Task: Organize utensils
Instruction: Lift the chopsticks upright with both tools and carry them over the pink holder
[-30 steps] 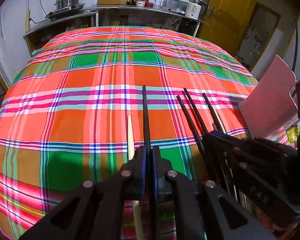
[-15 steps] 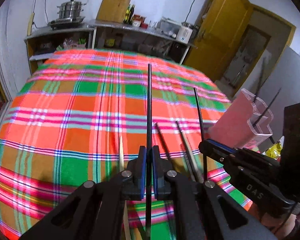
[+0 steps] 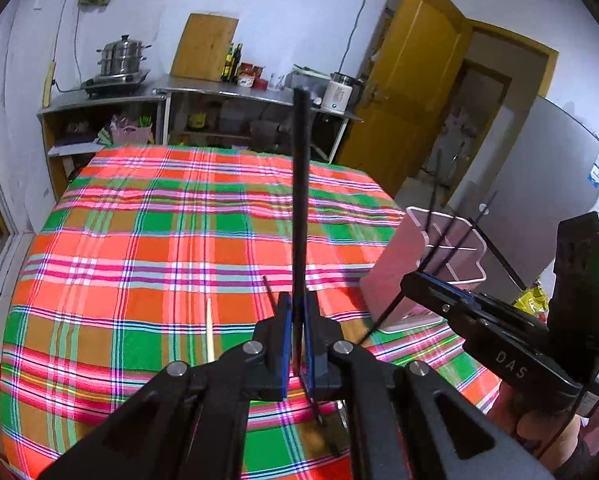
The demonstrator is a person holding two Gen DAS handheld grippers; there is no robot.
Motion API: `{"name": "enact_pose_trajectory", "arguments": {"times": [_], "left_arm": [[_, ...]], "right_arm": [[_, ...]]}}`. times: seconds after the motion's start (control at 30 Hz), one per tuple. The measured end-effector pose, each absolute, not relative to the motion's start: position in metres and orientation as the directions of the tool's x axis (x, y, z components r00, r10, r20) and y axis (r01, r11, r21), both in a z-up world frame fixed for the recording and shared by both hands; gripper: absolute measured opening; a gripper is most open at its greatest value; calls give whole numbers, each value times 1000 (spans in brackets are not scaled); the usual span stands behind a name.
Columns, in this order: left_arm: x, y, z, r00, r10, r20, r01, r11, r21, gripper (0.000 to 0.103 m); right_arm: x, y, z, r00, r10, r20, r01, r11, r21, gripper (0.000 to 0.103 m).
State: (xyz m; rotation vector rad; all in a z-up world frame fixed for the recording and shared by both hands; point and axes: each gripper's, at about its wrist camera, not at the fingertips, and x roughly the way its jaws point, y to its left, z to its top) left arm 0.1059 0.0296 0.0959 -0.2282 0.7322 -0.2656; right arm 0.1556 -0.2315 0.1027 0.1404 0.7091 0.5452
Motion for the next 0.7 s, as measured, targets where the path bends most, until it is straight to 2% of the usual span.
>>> {"name": "enact_pose_trajectory", "arguments": {"times": [0.7], "left_arm": [[106, -44, 128, 673, -434, -599, 311, 901, -304, 6]], "right_arm": [[122, -305, 142, 741, 466, -484, -354, 883, 309, 5]]}}
